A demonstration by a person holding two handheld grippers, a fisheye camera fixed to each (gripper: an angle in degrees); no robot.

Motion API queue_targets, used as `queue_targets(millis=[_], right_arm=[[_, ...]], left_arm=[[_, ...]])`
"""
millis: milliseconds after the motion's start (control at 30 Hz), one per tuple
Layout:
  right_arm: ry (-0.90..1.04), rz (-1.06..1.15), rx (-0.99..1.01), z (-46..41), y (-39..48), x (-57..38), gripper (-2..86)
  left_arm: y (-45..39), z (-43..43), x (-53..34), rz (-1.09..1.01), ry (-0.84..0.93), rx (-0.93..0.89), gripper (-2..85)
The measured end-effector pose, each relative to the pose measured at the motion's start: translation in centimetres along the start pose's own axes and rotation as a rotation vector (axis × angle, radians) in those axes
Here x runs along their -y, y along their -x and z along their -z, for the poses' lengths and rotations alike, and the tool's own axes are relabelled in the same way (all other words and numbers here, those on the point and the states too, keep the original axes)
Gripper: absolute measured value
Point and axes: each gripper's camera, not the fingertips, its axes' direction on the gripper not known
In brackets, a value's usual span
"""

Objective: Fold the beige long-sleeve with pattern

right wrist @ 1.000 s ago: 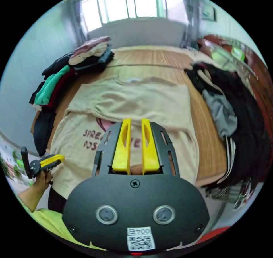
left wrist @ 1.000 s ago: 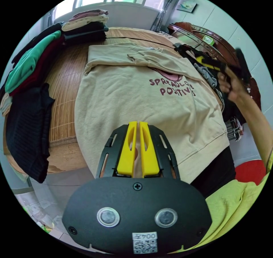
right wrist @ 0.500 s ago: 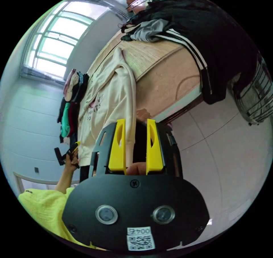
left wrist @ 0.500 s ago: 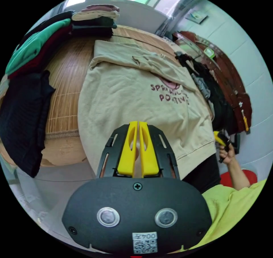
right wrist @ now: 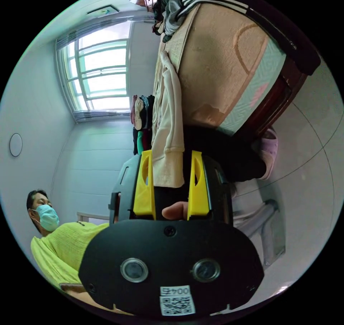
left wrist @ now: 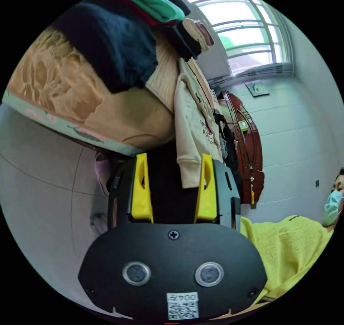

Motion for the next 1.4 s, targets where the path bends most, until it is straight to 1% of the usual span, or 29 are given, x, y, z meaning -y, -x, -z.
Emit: queue_targets(millis=[100, 267, 367, 433, 500, 600, 633, 700, 767, 800, 867, 967, 1100, 1233, 1400], right_arm=[[0.020, -0.009, 0.018, 0.3, -0.2, 0.2, 14.7], [-0.014, -0.022, 0.082, 1.9, -0.3, 0.2, 13.8], [-0.071, -0.017, 0.190, 3.6, -0.1, 0.1, 12.8], [-0.065, -0.003, 0.175, 4.0, 0.4, 0.2, 12.8], [-0.011, 0.019, 0.118, 3.9, 1.0, 0.4, 12.9], [-0.001, 0.037, 0.099, 4.2, 1.6, 0.3, 11.7], [-0.001, 0.041, 0.101, 4.4, 1.7, 0.3, 10.9], [0.034, 0.062, 0.128, 4.8, 2.2, 0.2, 6.1], [0.047, 0.094, 0.114, 5.2, 3.2, 0.1, 4.2], [0.040, 0.110, 0.085, 5.5, 3.9, 0.0, 3.8], [0.042, 0.136, 0.062, 5.9, 5.2, 0.0, 3.4], [0.042, 0.189, 0.014, 6.6, 8.1, 0.1, 2.9], [0.019, 0.253, -0.049, 8.3, 12.6, 0.4, 1.9], [0.014, 0.305, -0.026, 10.3, 16.0, 0.2, 1.2], [0.047, 0.346, -0.021, 12.6, 19.2, -2.4, 0.7]], left_arm=[[-2.6, -1.5, -3.0, 0.013, 0.034, -0.061, 20.2], [-11.7, -3.8, -6.5, -0.058, 0.037, -0.166, 20.3], [-15.5, -5.3, -8.0, -0.077, 0.098, -0.144, 20.2], [-17.4, -5.8, -9.3, -0.085, 0.124, -0.143, 20.3], [-19.5, -6.5, -10.7, -0.099, 0.153, -0.157, 20.2], [-22.8, -6.5, -13.1, -0.115, 0.184, -0.147, 19.4], [-24.0, -6.1, -14.1, -0.118, 0.188, -0.138, 18.3], [-25.8, -5.3, -15.9, -0.121, 0.180, -0.112, 15.8], [-28.0, -4.2, -18.5, -0.120, 0.159, -0.101, 11.2], [-28.5, -4.0, -19.2, -0.124, 0.153, -0.116, 10.2], [-30.7, -3.5, -21.3, -0.125, 0.140, -0.203, 7.3], [-34.3, -2.1, -23.1, -0.141, 0.133, -0.183, 4.8], [-38.7, 2.1, -24.6, -0.161, 0.089, -0.174, 3.2], [-42.6, 7.9, -26.4, -0.166, 0.031, -0.250, 2.5], [-46.6, 12.3, -30.3, -0.195, 0.047, -0.280, 2.1]])
